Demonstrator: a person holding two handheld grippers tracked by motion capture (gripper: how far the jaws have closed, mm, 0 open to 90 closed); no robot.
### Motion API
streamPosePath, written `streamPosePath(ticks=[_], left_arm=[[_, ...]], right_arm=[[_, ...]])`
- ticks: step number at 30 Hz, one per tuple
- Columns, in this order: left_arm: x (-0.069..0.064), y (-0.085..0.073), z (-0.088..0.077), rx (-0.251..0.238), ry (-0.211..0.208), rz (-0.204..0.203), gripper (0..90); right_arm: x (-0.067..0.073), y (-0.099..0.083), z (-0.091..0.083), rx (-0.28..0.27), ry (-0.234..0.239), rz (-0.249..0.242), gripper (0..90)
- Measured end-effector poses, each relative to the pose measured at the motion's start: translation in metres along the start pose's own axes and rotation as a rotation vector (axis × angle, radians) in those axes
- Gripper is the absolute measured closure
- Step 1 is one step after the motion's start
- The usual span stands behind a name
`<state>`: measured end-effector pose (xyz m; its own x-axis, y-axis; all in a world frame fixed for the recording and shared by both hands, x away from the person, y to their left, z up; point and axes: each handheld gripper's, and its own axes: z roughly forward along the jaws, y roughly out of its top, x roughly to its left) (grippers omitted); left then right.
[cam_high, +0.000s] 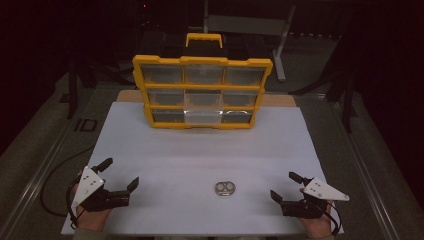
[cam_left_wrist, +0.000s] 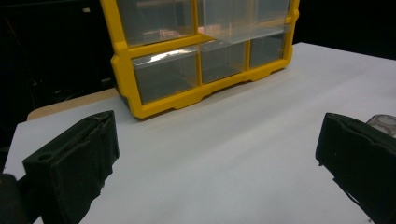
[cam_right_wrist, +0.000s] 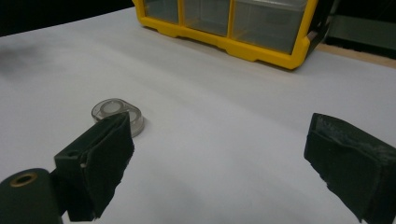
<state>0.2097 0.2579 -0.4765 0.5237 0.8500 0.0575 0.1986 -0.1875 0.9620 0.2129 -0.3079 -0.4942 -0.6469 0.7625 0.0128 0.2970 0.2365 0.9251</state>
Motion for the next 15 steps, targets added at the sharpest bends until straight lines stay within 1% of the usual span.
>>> streamPosePath(ticks=[3,4,5,6,8,12,14,15], left_arm=[[0.0026,-0.0026,-0.0003,0.003,0.005,-0.018,0.2],[0.0036,-0.0029,-0.0004,0.012,0.007,-0.023,0.2],[0.0036,-0.0029,-0.0004,0.012,0.007,-0.023,0.2],[0.0049,-0.0029,-0.0018,0.008,0.014,-0.033,0.2],[0.0055,-0.003,-0.002,0.007,0.017,-0.036,0.2],[0.0082,-0.0052,-0.0022,0.012,0.028,-0.049,0.2],[0.0084,-0.0049,-0.0016,0.01,0.016,-0.064,0.2],[0.0079,-0.0047,-0.0013,0.009,0.016,-0.063,0.2]], right_arm=[[-0.0002,-0.0008,0.0007,0.01,-0.003,0.002,7.9],[-0.0005,-0.0007,0.0008,0.011,-0.003,0.004,7.9],[-0.0005,-0.0007,0.0008,0.011,-0.003,0.004,7.9],[-0.0009,-0.0008,0.0012,0.01,-0.001,0.004,7.9],[-0.002,-0.002,0.0035,0.021,0.005,0.016,7.9],[-0.0027,-0.0026,0.0051,0.027,0.011,0.02,7.9],[-0.003,-0.0028,0.0054,0.029,0.014,0.022,7.9],[-0.0034,-0.0029,0.0055,0.031,0.017,0.025,7.9]])
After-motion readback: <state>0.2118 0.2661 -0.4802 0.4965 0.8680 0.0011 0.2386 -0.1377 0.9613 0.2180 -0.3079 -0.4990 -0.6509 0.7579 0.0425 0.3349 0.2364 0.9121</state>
